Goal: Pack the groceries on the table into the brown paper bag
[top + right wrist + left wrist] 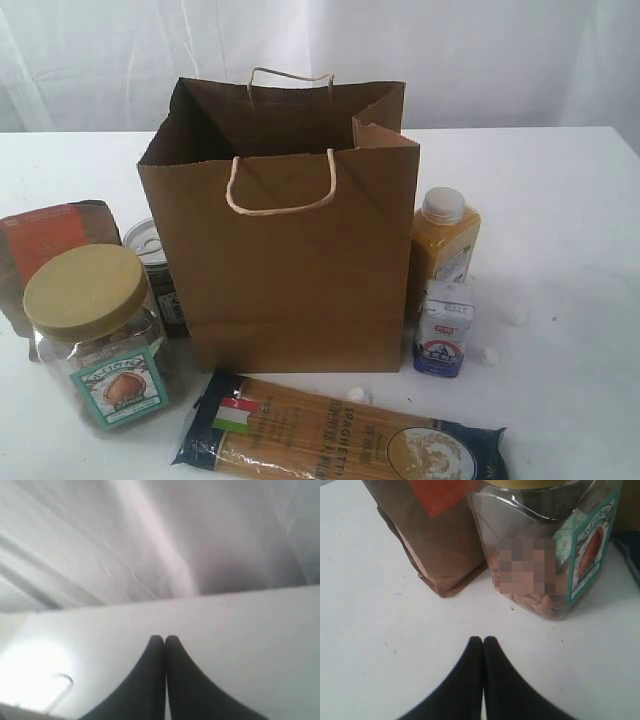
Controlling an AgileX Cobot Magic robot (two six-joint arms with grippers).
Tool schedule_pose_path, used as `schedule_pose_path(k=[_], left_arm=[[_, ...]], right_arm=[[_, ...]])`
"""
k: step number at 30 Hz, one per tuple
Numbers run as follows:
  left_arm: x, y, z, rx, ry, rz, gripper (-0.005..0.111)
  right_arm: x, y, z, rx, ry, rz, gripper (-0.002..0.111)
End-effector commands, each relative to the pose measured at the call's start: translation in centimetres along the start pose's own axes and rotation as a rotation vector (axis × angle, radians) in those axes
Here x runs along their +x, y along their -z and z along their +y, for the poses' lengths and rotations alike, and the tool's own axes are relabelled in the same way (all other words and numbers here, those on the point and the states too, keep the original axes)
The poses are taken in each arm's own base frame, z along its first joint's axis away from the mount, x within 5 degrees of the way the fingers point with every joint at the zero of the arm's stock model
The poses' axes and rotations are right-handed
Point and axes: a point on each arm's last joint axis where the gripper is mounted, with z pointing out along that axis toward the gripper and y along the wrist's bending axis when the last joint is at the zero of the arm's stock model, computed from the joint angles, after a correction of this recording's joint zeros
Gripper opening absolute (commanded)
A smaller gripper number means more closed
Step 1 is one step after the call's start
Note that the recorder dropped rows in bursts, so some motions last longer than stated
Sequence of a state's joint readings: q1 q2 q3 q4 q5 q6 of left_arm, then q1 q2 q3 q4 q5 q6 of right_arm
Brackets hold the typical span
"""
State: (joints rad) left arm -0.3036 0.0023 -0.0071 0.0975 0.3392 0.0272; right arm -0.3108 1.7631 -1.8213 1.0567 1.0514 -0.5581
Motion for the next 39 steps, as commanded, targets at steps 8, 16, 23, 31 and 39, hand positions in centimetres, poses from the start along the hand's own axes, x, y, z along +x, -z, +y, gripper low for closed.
schedule_pose_path(k=[8,16,23,31,39], left_arm=[[0.5,-0.1,-0.1,0.008,0.007,0.033,0.000],[0.5,-0.1,-0.1,0.008,0.007,0.033,0.000],[0.5,-0.1,-0.1,0.008,0.007,0.033,0.000],[0.5,-0.1,-0.1,0.008,0.007,0.033,0.000],[0.5,-0.1,-0.1,0.008,0.007,0.033,0.000]], right_arm=[[4.6,-4.8,4.2,0.005,0.909,0.474,0.000],[8.3,-7.4,6.2,-0.148,1.318,0.662,0.040],[9.9,-8.8,7.6,-0.133,1.233,0.715,0.074],[12.2,-12.3,5.2,-0.170,1.268,0.848,0.074],[13.0,-12.2,5.3,-0.211,1.247,0.847,0.072]])
